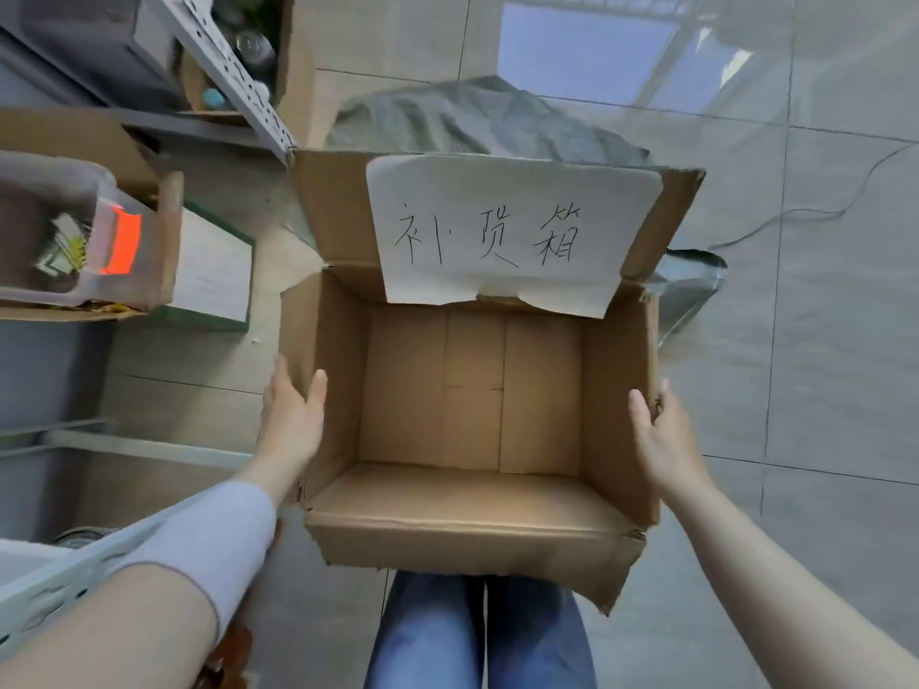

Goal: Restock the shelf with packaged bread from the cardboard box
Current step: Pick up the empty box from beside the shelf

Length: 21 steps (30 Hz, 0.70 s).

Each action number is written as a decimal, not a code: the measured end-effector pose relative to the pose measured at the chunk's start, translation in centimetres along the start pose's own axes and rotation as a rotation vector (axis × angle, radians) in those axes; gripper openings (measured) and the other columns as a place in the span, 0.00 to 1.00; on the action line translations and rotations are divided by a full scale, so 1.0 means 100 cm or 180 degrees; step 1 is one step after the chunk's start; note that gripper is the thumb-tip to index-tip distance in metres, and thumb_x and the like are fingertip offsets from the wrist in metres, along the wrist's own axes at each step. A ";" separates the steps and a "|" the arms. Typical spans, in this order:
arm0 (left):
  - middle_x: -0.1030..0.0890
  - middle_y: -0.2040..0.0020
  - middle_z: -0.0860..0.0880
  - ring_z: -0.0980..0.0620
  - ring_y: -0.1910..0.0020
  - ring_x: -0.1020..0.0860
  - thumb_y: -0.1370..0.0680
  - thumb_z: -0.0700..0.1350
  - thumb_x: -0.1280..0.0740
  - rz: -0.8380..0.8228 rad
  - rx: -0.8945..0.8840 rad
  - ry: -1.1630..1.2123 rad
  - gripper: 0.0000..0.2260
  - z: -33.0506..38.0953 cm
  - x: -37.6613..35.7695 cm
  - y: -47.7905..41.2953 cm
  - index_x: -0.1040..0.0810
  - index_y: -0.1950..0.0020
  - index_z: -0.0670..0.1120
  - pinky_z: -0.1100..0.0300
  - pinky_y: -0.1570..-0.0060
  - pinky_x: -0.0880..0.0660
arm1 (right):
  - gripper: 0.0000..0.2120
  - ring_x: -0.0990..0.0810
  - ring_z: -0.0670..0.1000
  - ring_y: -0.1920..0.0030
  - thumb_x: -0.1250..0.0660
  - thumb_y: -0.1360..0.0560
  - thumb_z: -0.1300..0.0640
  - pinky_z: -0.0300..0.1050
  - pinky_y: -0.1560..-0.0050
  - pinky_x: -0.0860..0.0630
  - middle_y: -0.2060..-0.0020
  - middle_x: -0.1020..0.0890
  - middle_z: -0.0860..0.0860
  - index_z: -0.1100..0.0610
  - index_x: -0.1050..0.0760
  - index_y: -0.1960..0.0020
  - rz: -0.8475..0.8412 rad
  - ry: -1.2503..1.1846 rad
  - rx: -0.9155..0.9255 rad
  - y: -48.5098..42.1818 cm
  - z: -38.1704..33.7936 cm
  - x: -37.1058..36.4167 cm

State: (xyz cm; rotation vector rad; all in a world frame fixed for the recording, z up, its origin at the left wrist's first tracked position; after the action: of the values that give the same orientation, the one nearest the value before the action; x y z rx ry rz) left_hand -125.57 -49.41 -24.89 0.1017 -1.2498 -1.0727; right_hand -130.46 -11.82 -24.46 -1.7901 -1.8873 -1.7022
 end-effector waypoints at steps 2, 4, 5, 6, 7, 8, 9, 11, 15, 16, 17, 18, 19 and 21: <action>0.43 0.24 0.48 0.47 0.25 0.44 0.19 0.55 0.50 -0.0080 -0.0011 0.0176 0.25 -0.014 -0.013 -0.014 0.50 0.24 0.48 0.55 0.30 0.46 | 0.23 0.38 0.56 0.28 0.50 0.19 0.52 0.45 0.32 0.42 0.28 0.36 0.58 0.61 0.44 0.26 0.0158 -0.0214 0.0011 -0.018 0.006 -0.013; 0.41 0.24 0.50 0.49 0.26 0.42 0.19 0.55 0.52 -0.0102 -0.0026 0.0370 0.24 -0.023 -0.020 -0.019 0.48 0.24 0.49 0.61 0.34 0.47 | 0.21 0.35 0.57 0.31 0.52 0.18 0.54 0.42 0.36 0.40 0.31 0.32 0.59 0.62 0.41 0.28 0.0383 -0.0278 -0.0003 -0.023 0.011 -0.019; 0.40 0.25 0.49 0.49 0.26 0.42 0.19 0.55 0.52 -0.0067 -0.0031 0.0437 0.24 -0.025 -0.022 -0.019 0.47 0.24 0.48 0.63 0.36 0.47 | 0.20 0.34 0.58 0.31 0.52 0.18 0.54 0.43 0.37 0.40 0.31 0.31 0.59 0.62 0.39 0.29 0.0502 -0.0277 -0.0008 -0.023 0.013 -0.019; 0.40 0.25 0.48 0.49 0.26 0.42 0.19 0.55 0.52 -0.0019 -0.0019 0.0498 0.24 -0.026 -0.024 -0.019 0.46 0.25 0.47 0.65 0.37 0.48 | 0.20 0.33 0.59 0.32 0.52 0.18 0.55 0.44 0.38 0.39 0.33 0.30 0.60 0.62 0.38 0.30 0.0597 -0.0268 -0.0003 -0.023 0.013 -0.019; 0.39 0.25 0.47 0.49 0.26 0.41 0.19 0.54 0.51 0.0022 0.0002 0.0559 0.24 -0.026 -0.024 -0.018 0.44 0.25 0.45 0.66 0.37 0.49 | 0.19 0.32 0.59 0.34 0.51 0.18 0.56 0.44 0.40 0.38 0.34 0.29 0.60 0.62 0.36 0.31 0.0660 -0.0266 0.0020 -0.022 0.013 -0.018; 0.39 0.25 0.47 0.49 0.26 0.41 0.18 0.53 0.51 0.0043 0.0022 0.0599 0.23 -0.026 -0.024 -0.016 0.44 0.25 0.45 0.66 0.37 0.49 | 0.19 0.31 0.60 0.35 0.51 0.18 0.56 0.45 0.40 0.37 0.35 0.28 0.61 0.63 0.36 0.31 0.0684 -0.0282 0.0029 -0.022 0.012 -0.017; 0.38 0.26 0.46 0.49 0.27 0.40 0.18 0.53 0.51 0.0055 0.0032 0.0625 0.23 -0.025 -0.023 -0.012 0.43 0.26 0.44 0.67 0.38 0.48 | 0.19 0.31 0.60 0.35 0.51 0.18 0.57 0.44 0.40 0.37 0.35 0.28 0.61 0.63 0.35 0.31 0.0683 -0.0306 0.0026 -0.020 0.011 -0.015; 0.36 0.26 0.46 0.48 0.27 0.39 0.18 0.52 0.51 0.0148 0.0039 0.0688 0.22 -0.026 -0.020 0.002 0.41 0.26 0.44 0.66 0.38 0.47 | 0.19 0.32 0.60 0.33 0.51 0.18 0.56 0.45 0.37 0.37 0.33 0.29 0.61 0.63 0.36 0.31 0.0645 -0.0327 0.0030 -0.013 0.011 -0.007; 0.37 0.26 0.46 0.49 0.27 0.40 0.18 0.53 0.51 0.0301 0.0266 0.0993 0.23 -0.033 -0.007 0.057 0.42 0.26 0.45 0.63 0.37 0.46 | 0.20 0.33 0.60 0.32 0.51 0.18 0.56 0.48 0.34 0.38 0.33 0.30 0.61 0.62 0.37 0.30 0.0458 -0.0283 0.0126 0.022 0.015 0.021; 0.37 0.26 0.47 0.49 0.27 0.40 0.18 0.53 0.51 0.0321 0.0300 0.1080 0.23 -0.035 -0.002 0.074 0.42 0.26 0.46 0.63 0.37 0.46 | 0.20 0.33 0.60 0.32 0.50 0.18 0.55 0.48 0.34 0.39 0.32 0.30 0.60 0.62 0.37 0.30 0.0425 -0.0249 0.0163 0.033 0.017 0.031; 0.36 0.27 0.47 0.49 0.27 0.39 0.19 0.53 0.51 0.0364 0.0317 0.1122 0.22 -0.037 0.004 0.094 0.41 0.26 0.46 0.62 0.37 0.46 | 0.20 0.34 0.59 0.31 0.50 0.18 0.55 0.48 0.33 0.39 0.31 0.31 0.60 0.62 0.37 0.29 0.0402 -0.0228 0.0211 0.044 0.018 0.042; 0.36 0.27 0.47 0.49 0.28 0.39 0.18 0.53 0.50 0.0434 0.0338 0.1139 0.22 -0.039 0.009 0.115 0.41 0.26 0.46 0.62 0.36 0.45 | 0.20 0.35 0.59 0.30 0.50 0.18 0.55 0.49 0.32 0.40 0.31 0.31 0.59 0.61 0.37 0.29 0.0371 -0.0228 0.0279 0.055 0.018 0.052; 0.36 0.27 0.46 0.48 0.28 0.39 0.18 0.53 0.50 0.0533 0.0377 0.1164 0.22 -0.040 0.014 0.138 0.40 0.26 0.46 0.61 0.35 0.45 | 0.20 0.35 0.59 0.30 0.50 0.18 0.54 0.49 0.31 0.40 0.31 0.31 0.59 0.60 0.38 0.29 0.0320 -0.0242 0.0376 0.066 0.017 0.063; 0.36 0.26 0.45 0.47 0.27 0.39 0.18 0.52 0.50 0.0725 0.0472 0.1263 0.22 -0.043 0.025 0.188 0.40 0.26 0.45 0.60 0.32 0.46 | 0.21 0.36 0.58 0.30 0.50 0.18 0.54 0.49 0.31 0.41 0.30 0.32 0.58 0.60 0.38 0.28 0.0186 -0.0221 0.0611 0.090 0.012 0.086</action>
State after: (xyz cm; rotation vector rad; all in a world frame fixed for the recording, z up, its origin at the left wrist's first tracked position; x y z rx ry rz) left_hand -111.11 -43.03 -13.58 0.2659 -0.9526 -0.7190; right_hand -126.13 -7.53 -13.52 -1.8322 -1.9292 -1.4047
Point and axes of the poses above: each hand's wrist, its own y-axis away from the middle knuckle, its own x-axis out of the back of the hand, z = x × y, the point moved 3 cm from there along -y, towards the middle knuckle
